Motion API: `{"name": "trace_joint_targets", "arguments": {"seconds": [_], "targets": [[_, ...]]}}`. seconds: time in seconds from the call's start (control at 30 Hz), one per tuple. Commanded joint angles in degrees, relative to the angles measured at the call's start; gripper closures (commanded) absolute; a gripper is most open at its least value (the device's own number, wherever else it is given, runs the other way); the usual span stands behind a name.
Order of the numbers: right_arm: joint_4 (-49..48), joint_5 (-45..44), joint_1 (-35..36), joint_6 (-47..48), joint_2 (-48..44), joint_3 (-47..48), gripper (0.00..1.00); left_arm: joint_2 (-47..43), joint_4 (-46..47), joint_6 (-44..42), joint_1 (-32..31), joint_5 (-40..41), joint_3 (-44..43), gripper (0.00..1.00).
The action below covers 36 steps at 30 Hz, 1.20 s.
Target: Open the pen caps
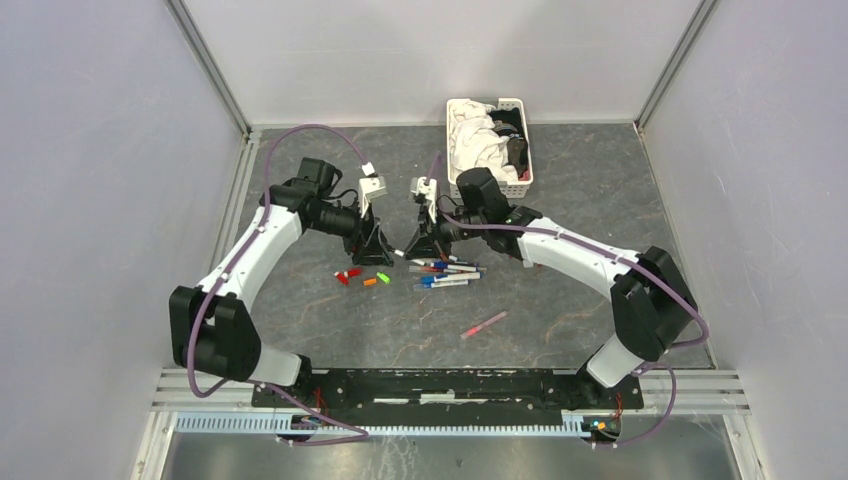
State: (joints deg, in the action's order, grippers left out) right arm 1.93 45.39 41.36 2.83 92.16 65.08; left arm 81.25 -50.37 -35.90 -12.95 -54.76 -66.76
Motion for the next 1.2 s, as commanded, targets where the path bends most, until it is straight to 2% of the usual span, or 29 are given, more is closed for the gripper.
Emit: {"name": "trace_joint_targets", "arguments": {"seconds": [0.0, 0.23, 0.4, 0.57, 0.6, 0.67, 0.77, 0.9, 1.03, 1.17], "targets": [[0.77, 2.81, 0.38, -0.11, 1.03, 3.3, 1.0, 1.07, -3.6, -5.96, -0.75, -3.54, -2.41, 0.21], [3.46, 3.92, 0.71, 0.24, 3.56, 6.11, 1.0, 1.5, -3.93, -6.83, -0.94, -4.6, -2.76, 0.43], [5.56, 4.75, 0.99, 0.86, 4.9, 7.08, 1.0, 1.45, -6.15, -9.58, -1.02, -4.61, -2.93, 0.54], [4.83, 6.36, 1.07, -0.47, 5.55, 7.31, 1.0, 1.45, -7.35, -11.14, -1.02, -4.18, -3.05, 0.82], [3.8, 7.17, 1.05, -1.48, 5.57, 6.98, 0.97, 1.4, -7.48, -11.32, -1.02, -4.08, -3.03, 0.89], [-0.8, 8.85, 1.04, -5.67, 5.47, 5.3, 0.83, 1.36, -8.2, -12.02, -1.02, -4.08, -3.15, 0.97], [-10.62, 11.87, 1.12, -13.12, 6.02, 2.45, 0.66, 1.04, -8.77, -12.39, -1.02, -4.07, -3.37, 0.98], [-15.71, 14.31, 1.67, -17.48, 8.12, 2.11, 0.58, 0.18, -8.78, -12.26, -1.02, -4.48, -3.53, 0.98], [-13.22, 14.86, 2.12, -16.71, 10.06, 2.95, 0.58, -0.65, -8.78, -12.14, -1.02, -4.75, -3.8, 0.98], [-10.83, 15.58, 2.22, -14.93, 10.97, 2.89, 0.68, -1.11, -8.76, -12.08, -1.02, -4.84, -3.84, 0.98]]}}
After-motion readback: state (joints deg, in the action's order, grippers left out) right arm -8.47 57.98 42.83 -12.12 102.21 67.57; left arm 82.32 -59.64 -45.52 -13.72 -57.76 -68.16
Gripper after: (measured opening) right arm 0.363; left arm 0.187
